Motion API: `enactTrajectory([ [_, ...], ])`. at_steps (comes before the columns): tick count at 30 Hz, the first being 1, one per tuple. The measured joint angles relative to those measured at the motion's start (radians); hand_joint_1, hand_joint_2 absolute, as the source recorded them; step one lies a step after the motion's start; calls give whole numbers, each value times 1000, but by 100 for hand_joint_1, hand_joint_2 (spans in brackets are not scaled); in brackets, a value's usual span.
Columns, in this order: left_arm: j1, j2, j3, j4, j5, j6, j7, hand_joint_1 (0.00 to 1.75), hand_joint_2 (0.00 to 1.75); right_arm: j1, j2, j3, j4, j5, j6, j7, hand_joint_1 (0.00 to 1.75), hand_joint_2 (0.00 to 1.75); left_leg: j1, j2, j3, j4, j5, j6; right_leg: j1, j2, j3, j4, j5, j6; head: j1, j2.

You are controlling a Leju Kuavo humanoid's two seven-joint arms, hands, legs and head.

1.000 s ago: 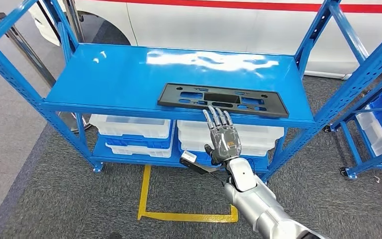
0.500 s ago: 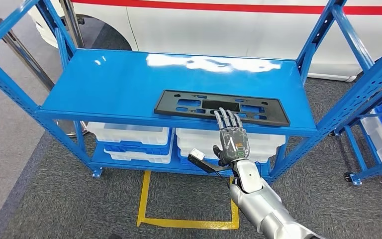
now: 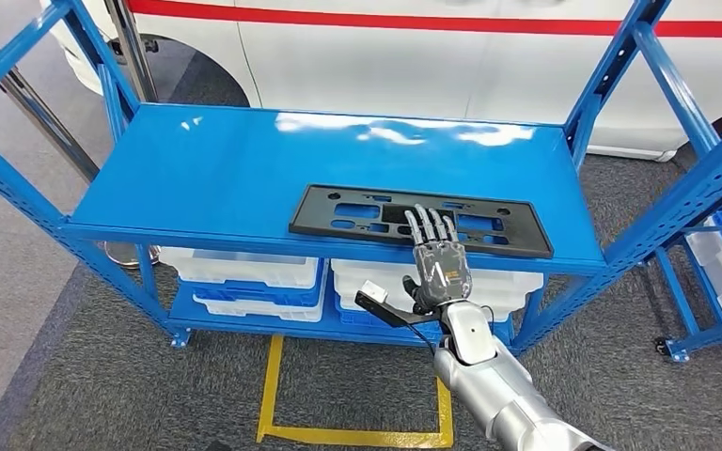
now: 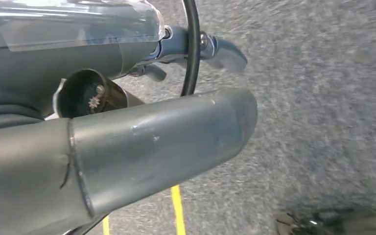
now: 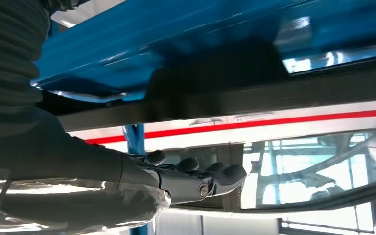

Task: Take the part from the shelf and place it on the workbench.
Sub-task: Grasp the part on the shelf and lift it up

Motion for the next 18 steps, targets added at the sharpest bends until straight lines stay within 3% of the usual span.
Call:
enactTrajectory([
  [2, 2, 0, 1, 0, -2, 0, 0, 0, 0, -1, 0, -3, -1, 0, 0, 0, 0, 175, 7, 1, 13, -12, -2, 9, 1, -1, -19, 45, -26, 11, 2, 0],
  [5, -1, 0, 1, 0, -3, 0, -1, 0, 0, 2, -1, -6, -1, 0, 0, 0, 0, 175, 9, 1, 25, -15, -11, 17, -6, -1, -130, 232, -92, 23, 4, 0],
  [6, -1, 0, 1, 0, -3, 0, -1, 0, 0, 5, -1, -7, -1, 0, 0, -1, 0, 175, 9, 0, 28, -14, -16, 17, -10, -1, -163, 273, -92, 26, 4, 0],
  [7, 0, 0, 2, 0, -3, 0, -1, 0, 0, 8, -1, -7, -1, 0, 0, -2, 0, 175, 9, 0, 34, -12, -22, 15, -13, -2, -178, 278, -72, 28, 4, 0],
  [9, 2, 0, 3, 0, -3, 0, -1, 0, 0, 10, -1, -8, -1, 0, 0, -3, 0, 175, 10, -1, 49, -8, -36, 11, -18, -3, -153, 182, 14, 28, 4, 0],
  [11, 1, -1, 5, 0, -3, 0, -1, 0, 0, 9, -1, -11, -1, 0, 1, -4, 0, 175, 8, -1, 59, -4, -50, 3, -16, -4, -107, 65, 71, 24, 4, 0],
  [12, 0, -1, 6, 0, -3, 0, -1, 0, 0, 9, -1, -12, -1, 0, 2, -5, 0, 175, 7, -2, 60, -3, -54, -2, -14, -4, -93, 32, 78, 21, 4, 0],
  [16, -1, -1, 9, 0, -3, 0, -1, 0, 0, 11, 0, -13, -1, 1, 18, -16, 0, 175, 9, 0, 61, 5, -71, -26, -12, 1, -77, 12, 64, -2, 4, 0],
  [18, -3, -1, 10, 0, -3, -1, -1, 0, 0, 10, 5, -13, -3, 2, 30, -28, 0, 175, 11, 1, 28, 80, -109, -34, -15, 0, -63, 6, 58, -16, 3, 0],
])
